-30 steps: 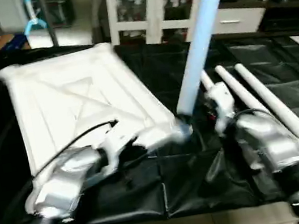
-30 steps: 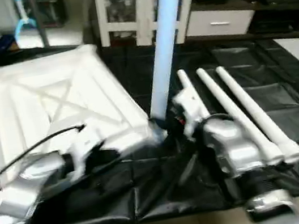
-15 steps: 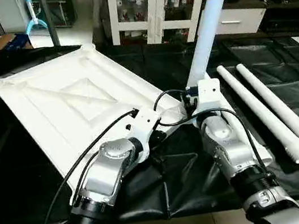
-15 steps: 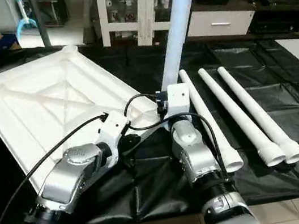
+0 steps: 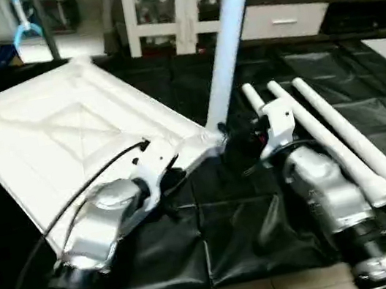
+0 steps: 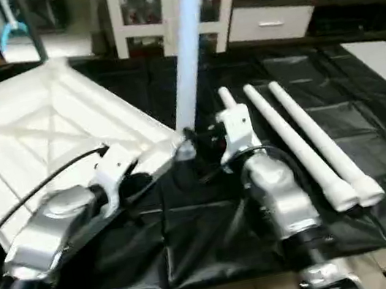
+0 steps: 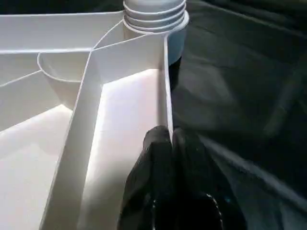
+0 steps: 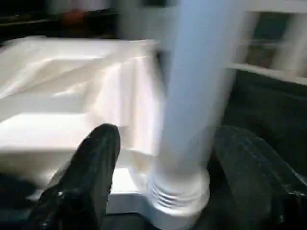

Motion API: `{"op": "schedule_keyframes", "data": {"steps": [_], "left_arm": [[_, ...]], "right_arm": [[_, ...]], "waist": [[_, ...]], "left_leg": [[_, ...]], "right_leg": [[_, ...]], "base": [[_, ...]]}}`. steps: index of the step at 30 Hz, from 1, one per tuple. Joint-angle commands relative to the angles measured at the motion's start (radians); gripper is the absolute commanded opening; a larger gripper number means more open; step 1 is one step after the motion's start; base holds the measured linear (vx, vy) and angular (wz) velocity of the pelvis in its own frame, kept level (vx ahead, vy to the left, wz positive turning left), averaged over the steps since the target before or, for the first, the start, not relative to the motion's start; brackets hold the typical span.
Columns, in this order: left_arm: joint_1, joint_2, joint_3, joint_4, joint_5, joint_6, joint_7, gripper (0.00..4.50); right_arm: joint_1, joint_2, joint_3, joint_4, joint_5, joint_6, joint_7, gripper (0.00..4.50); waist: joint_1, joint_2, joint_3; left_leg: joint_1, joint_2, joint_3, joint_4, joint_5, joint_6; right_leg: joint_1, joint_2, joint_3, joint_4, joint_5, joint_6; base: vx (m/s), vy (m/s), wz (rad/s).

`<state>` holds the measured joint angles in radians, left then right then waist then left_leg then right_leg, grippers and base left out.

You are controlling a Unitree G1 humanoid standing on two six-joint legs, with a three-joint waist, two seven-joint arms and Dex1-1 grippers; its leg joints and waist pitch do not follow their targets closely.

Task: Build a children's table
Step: Rotate leg to tighten

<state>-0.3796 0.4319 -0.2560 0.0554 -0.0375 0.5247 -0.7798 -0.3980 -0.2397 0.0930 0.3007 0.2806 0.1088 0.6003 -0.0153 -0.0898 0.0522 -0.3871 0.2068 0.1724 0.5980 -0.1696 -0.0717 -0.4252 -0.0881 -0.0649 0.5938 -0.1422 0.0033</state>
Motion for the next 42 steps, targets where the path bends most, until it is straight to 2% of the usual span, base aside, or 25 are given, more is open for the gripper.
{"op": "schedule_keyframes", "data": {"steps": [1, 2, 3, 6, 9, 14, 19, 26, 28, 30, 32, 33, 35, 40, 41, 42], "left_arm": [[0.028, 0.036, -0.023, -0.038, -0.038, -0.042, -0.105, 0.0], [0.032, 0.043, -0.023, -0.044, -0.047, -0.041, -0.119, 0.0], [0.037, 0.056, -0.023, -0.057, -0.059, -0.035, -0.141, 0.0], [0.045, 0.073, -0.029, -0.08, -0.085, -0.042, -0.18, 0.0], [0.052, 0.086, -0.039, -0.099, -0.101, -0.06, -0.233, 0.0], [0.058, 0.102, -0.042, -0.11, -0.119, -0.067, -0.27, 0.0], [0.058, 0.11, -0.04, -0.11, -0.121, -0.075, -0.283, 0.0], [0.059, 0.116, -0.042, -0.115, -0.124, -0.073, -0.295, 0.0], [0.059, 0.119, -0.044, -0.114, -0.125, -0.075, -0.3, 0.0], [0.058, 0.122, -0.045, -0.112, -0.124, -0.077, -0.305, 0.0], [0.058, 0.122, -0.046, -0.112, -0.124, -0.077, -0.307, 0.0], [0.057, 0.123, -0.048, -0.112, -0.123, -0.076, -0.311, 0.0], [0.057, 0.124, -0.049, -0.112, -0.122, -0.075, -0.313, 0.0], [0.056, 0.125, -0.055, -0.118, -0.113, -0.046, -0.298, 0.0], [0.052, 0.115, -0.054, -0.117, -0.105, -0.03, -0.277, 0.0], [0.048, 0.107, -0.053, -0.116, -0.1, -0.017, -0.26, 0.0]], "right_arm": [[0.007, -0.076, -0.014, -0.007, 0.025, 0.013, 0.14, 3.37], [0.007, -0.09, -0.016, 0.0, 0.025, 0.011, 0.163, 3.37], [0.006, -0.113, -0.018, 0.013, 0.024, 0.006, 0.2, 3.37], [0.008, -0.158, -0.02, 0.032, 0.045, 0.016, 0.294, 3.37], [0.009, -0.215, 0.009, 0.035, 0.047, 0.029, 0.382, 3.37], [0.004, -0.24, 0.024, 0.039, 0.06, 0.039, 0.461, 3.37], [-0.012, -0.245, 0.02, 0.07, 0.066, 0.038, 0.53, 3.04], [-0.03, -0.25, 0.023, 0.104, 0.063, 0.034, 0.574, 2.47], [-0.035, -0.25, 0.02, 0.114, 0.062, 0.032, 0.581, 2.34], [-0.038, -0.25, 0.021, 0.122, 0.06, 0.029, 0.584, 2.15], [-0.04, -0.25, 0.021, 0.129, 0.059, 0.026, 0.585, 2.01], [-0.04, -0.25, 0.02, 0.138, 0.056, 0.02, 0.586, 1.95], [-0.039, -0.249, 0.018, 0.141, 0.054, 0.017, 0.585, 1.9], [-0.032, -0.224, -0.023, 0.189, 0.038, -0.012, 0.486, 1.85], [-0.033, -0.212, -0.033, 0.209, 0.024, -0.024, 0.438, 1.85], [-0.034, -0.203, -0.04, 0.223, 0.014, -0.032, 0.403, 1.85]], "waist": [[0.009, 0.023, -0.068], [0.014, 0.019, -0.065], [0.016, 0.02, -0.063], [0.023, 0.02, -0.057], [0.024, 0.017, -0.058], [0.025, 0.014, -0.056], [0.026, 0.014, -0.057], [0.03, 0.013, -0.062], [0.032, 0.019, -0.064], [0.034, 0.017, -0.064], [0.035, 0.017, -0.065], [0.038, 0.021, -0.065], [0.039, 0.018, -0.065], [0.039, 0.018, -0.065], [0.038, 0.022, -0.064], [0.034, 0.018, -0.064]], "left_leg": [[0.018, 0.022, 0.001, -0.076, -0.283, 0.017], [0.02, 0.023, 0.005, -0.075, -0.282, 0.022], [0.021, 0.023, 0.006, -0.077, -0.282, 0.021], [0.029, 0.024, 0.006, -0.079, -0.362, 0.001], [0.026, 0.024, 0.003, -0.08, -0.376, -0.01], [0.024, 0.023, 0.001, -0.08, -0.393, -0.011], [0.023, 0.025, -0.001, -0.08, -0.383, -0.012], [0.022, 0.025, 0.001, -0.079, -0.34, -0.006], [0.024, 0.025, 0.001, -0.078, -0.334, -0.006], [0.022, 0.024, 0.003, -0.078, -0.319, -0.005], [0.023, 0.024, 0.003, -0.077, -0.318, -0.004], [0.024, 0.025, 0.003, -0.077, -0.322, -0.006], [0.024, 0.024, 0.003, -0.077, -0.329, -0.007], [0.024, 0.024, 0.002, -0.078, -0.337, -0.013], [0.025, 0.024, 0.002, -0.078, -0.343, -0.019], [0.022, 0.024, 0.0, -0.079, -0.346, -0.027]], "right_leg": [[0.049, -0.031, 0.037, -0.057, -0.209, -0.186], [0.047, -0.03, 0.038, -0.056, -0.207, -0.197], [0.045, -0.03, 0.039, -0.056, -0.214, -0.199], [0.038, -0.032, 0.039, -0.068, -0.33, -0.184], [0.04, -0.034, 0.038, -0.07, -0.368, -0.169], [0.038, -0.037, 0.038, -0.076, -0.422, -0.152], [0.038, -0.037, 0.037, -0.074, -0.411, -0.158], [0.043, -0.036, 0.037, -0.065, -0.346, -0.18], [0.044, -0.036, 0.037, -0.063, -0.332, -0.186], [0.046, -0.035, 0.037, -0.061, -0.304, -0.193], [0.047, -0.036, 0.037, -0.061, -0.306, -0.193], [0.046, -0.036, 0.037, -0.061, -0.313, -0.191], [0.046, -0.036, 0.037, -0.063, -0.323, -0.188], [0.046, -0.036, 0.036, -0.063, -0.338, -0.182], [0.043, -0.037, 0.037, -0.063, -0.342, -0.183], [0.045, -0.037, 0.036, -0.064, -0.348, -0.18]], "base": [[0.0, 0.0, 0.0], [0.0, 0.0, 0.0], [0.0, 0.0, 0.0], [0.0, 0.0, 0.0], [0.0, 0.0, 0.0], [0.0, 0.0, 0.0], [0.0, 0.0, 0.0], [0.0, 0.0, 0.0], [0.0, 0.0, 0.0], [0.0, 0.0, 0.0], [0.0, 0.0, 0.0], [0.0, 0.0, 0.0], [0.0, 0.0, 0.0], [0.0, 0.0, 0.0], [0.0, 0.0, 0.0], [0.0, 0.0, 0.0]]}}
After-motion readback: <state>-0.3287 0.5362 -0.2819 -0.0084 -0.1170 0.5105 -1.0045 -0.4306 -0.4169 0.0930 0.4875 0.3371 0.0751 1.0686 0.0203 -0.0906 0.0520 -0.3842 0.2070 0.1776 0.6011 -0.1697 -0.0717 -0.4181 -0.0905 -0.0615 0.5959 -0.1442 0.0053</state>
